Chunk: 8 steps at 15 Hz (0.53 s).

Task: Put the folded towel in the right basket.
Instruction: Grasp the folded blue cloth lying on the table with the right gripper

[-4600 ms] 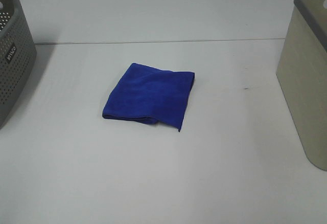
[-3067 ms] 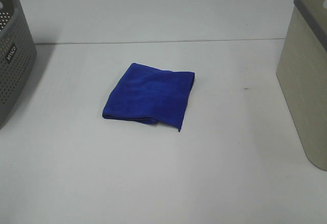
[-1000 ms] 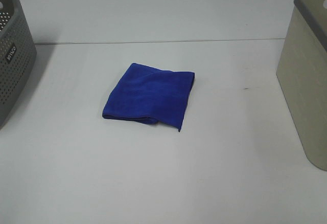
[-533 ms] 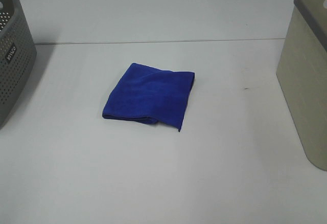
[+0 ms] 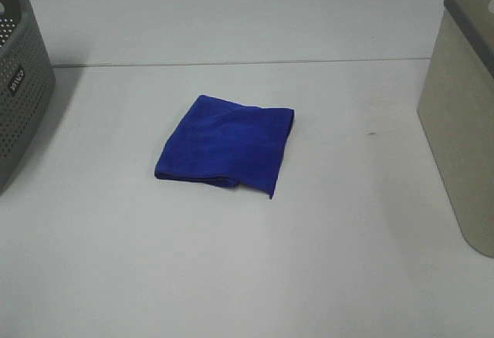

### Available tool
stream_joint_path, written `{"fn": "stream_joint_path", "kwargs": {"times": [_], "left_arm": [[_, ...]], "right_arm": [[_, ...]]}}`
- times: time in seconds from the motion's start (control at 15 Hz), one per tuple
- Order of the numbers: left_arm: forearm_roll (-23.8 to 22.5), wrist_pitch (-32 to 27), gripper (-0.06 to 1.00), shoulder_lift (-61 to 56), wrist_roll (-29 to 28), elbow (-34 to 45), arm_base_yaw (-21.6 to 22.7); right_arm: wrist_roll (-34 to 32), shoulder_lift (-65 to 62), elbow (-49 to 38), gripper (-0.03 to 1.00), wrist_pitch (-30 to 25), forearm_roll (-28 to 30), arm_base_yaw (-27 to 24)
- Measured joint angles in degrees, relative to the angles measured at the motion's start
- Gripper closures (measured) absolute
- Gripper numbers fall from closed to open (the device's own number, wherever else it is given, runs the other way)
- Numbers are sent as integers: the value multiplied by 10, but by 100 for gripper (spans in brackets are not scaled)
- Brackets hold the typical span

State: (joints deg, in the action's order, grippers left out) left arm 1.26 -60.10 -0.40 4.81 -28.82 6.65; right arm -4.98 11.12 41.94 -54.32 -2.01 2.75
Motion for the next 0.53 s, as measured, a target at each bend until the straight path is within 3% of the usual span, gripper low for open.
{"fn": "stream_joint_path", "kwargs": {"times": [0.13,0.27,0.53], "left_arm": [[0,0,-5,0,0,0,0],[0,0,-5,0,0,0,0],[0,0,-5,0,0,0,0]], "right_arm": [[20,71,34,20,14,-23,0],[72,170,70,20,33,-83,0],[208,371,133,20,77,-269,0]]}}
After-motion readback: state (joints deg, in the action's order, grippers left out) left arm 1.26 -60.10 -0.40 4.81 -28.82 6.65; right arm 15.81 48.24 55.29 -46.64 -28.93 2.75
